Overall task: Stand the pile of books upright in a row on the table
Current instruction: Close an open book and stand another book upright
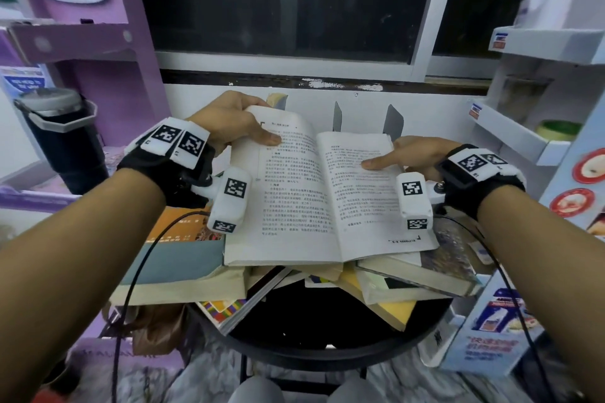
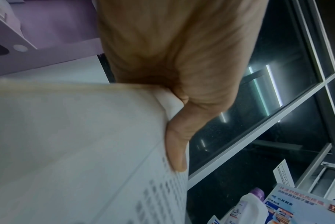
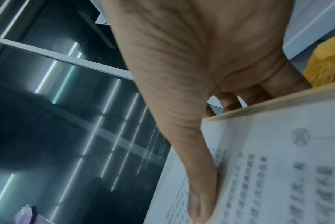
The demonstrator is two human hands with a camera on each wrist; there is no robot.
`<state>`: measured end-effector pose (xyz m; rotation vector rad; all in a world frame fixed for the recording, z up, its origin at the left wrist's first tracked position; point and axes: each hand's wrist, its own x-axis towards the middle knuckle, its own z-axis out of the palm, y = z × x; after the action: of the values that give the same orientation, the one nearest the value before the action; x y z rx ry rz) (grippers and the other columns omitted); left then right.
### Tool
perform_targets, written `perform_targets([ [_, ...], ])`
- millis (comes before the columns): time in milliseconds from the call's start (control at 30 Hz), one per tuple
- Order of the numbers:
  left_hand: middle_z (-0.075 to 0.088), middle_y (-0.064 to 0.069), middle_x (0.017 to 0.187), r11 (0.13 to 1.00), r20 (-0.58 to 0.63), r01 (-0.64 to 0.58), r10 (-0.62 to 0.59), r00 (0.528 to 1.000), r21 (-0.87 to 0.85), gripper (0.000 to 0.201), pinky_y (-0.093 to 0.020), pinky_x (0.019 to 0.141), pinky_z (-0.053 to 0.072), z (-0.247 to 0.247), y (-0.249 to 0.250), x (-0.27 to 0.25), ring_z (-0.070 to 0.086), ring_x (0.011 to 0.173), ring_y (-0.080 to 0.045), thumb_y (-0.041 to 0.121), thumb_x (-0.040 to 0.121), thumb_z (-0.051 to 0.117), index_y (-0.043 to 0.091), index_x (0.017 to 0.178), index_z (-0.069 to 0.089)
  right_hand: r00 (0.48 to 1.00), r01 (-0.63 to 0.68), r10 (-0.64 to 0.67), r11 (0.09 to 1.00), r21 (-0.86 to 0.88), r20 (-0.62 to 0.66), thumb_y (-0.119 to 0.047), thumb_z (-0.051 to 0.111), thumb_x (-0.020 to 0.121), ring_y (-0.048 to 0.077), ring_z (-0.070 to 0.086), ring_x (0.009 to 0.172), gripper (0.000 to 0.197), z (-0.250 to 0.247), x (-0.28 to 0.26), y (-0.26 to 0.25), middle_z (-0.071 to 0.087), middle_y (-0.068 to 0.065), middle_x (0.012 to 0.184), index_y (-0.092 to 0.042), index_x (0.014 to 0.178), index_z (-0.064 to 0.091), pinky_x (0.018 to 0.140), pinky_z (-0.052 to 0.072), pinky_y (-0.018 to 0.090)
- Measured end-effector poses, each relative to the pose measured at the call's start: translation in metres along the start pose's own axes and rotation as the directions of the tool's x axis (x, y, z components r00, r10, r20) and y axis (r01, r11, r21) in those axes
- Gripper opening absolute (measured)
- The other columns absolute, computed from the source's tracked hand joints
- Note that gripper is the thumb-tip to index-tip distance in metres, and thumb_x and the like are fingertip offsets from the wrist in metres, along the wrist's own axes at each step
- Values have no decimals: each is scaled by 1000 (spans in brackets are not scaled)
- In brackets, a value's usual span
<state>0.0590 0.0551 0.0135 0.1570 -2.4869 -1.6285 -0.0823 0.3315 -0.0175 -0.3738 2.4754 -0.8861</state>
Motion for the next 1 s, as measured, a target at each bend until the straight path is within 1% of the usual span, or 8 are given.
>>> perform_targets([
  [100, 71, -1, 90, 998, -1, -28, 28, 1000, -53, 31, -26, 53, 56, 1, 10, -1, 71, 75, -17, -13, 72, 71, 4, 98, 68, 993, 109, -107, 993, 48, -43, -34, 89, 62, 31, 64, 114, 56, 2, -20, -12, 71, 10, 116, -16, 112, 71, 98, 50, 50],
  [200, 74, -5, 83, 996, 1, -36, 36, 999, -76, 32, -29, 53, 57, 0, 20, -3, 73, 69, -19, -12, 71, 73, 7, 97, 69, 962, 235, -220, 969, 75, -161, -19, 84, 72, 21, 69, 102, 57, 0, -27, -22, 72, 4, 112, -11, 124, 60, 89, 57, 43],
  [267, 74, -9, 82, 996, -17, -52, 50, 999, -68, 32, -33, 56, 59, -2, 26, -4, 73, 72, -22, -10, 70, 74, 8, 96, 69, 942, 268, -251, 962, 52, -224, -24, 90, 65, 23, 68, 103, 71, -2, -29, -31, 70, 6, 117, -9, 126, 58, 88, 57, 45],
  [433, 73, -15, 95, 989, -120, -130, 121, 985, -69, 38, -41, 67, 61, -5, 42, -8, 73, 85, -30, -10, 67, 77, 4, 102, 69, 847, 407, -349, 911, 66, -400, -63, 91, 21, 19, 66, 107, 136, -19, -6, -33, 65, 0, 121, -14, 137, 38, 82, 59, 42],
  [467, 73, -14, 96, 988, -147, -141, 130, 981, -64, 40, -42, 68, 61, -5, 44, -8, 73, 86, -29, -9, 66, 78, 4, 103, 69, 829, 430, -365, 900, 65, -424, -62, 92, 26, 19, 65, 109, 132, -17, -14, -38, 63, -1, 122, -15, 136, 35, 83, 59, 43],
  [600, 74, -10, 93, 979, -287, -190, 161, 944, -73, 42, -46, 70, 61, -2, 39, -10, 72, 84, -28, -1, 55, 87, 15, 90, 71, 749, 451, -383, 893, -8, -540, -24, 80, 78, 20, 57, 114, 77, 6, -50, -64, 54, 1, 125, -13, 132, 26, 92, 53, 42],
  [733, 70, -3, 101, 964, -406, -218, 138, 903, -156, 47, -44, 72, 61, 5, 28, -11, 71, 89, -25, 1, 56, 86, 23, 92, 66, 696, 483, -396, 875, -17, -599, -17, 74, 84, 24, 59, 110, 64, 13, -57, -68, 55, 3, 120, -12, 129, 29, 91, 54, 43],
  [1000, 73, -5, 99, 939, -392, -259, 157, 906, -225, 23, -46, 82, 58, 24, 26, -15, 72, 88, -22, 9, 83, 63, 11, 106, 61, 568, 558, -440, 827, -68, -695, -11, 55, 94, 19, 63, 97, 44, 23, -67, -78, 59, 4, 112, -24, 130, 35, 86, 57, 42],
])
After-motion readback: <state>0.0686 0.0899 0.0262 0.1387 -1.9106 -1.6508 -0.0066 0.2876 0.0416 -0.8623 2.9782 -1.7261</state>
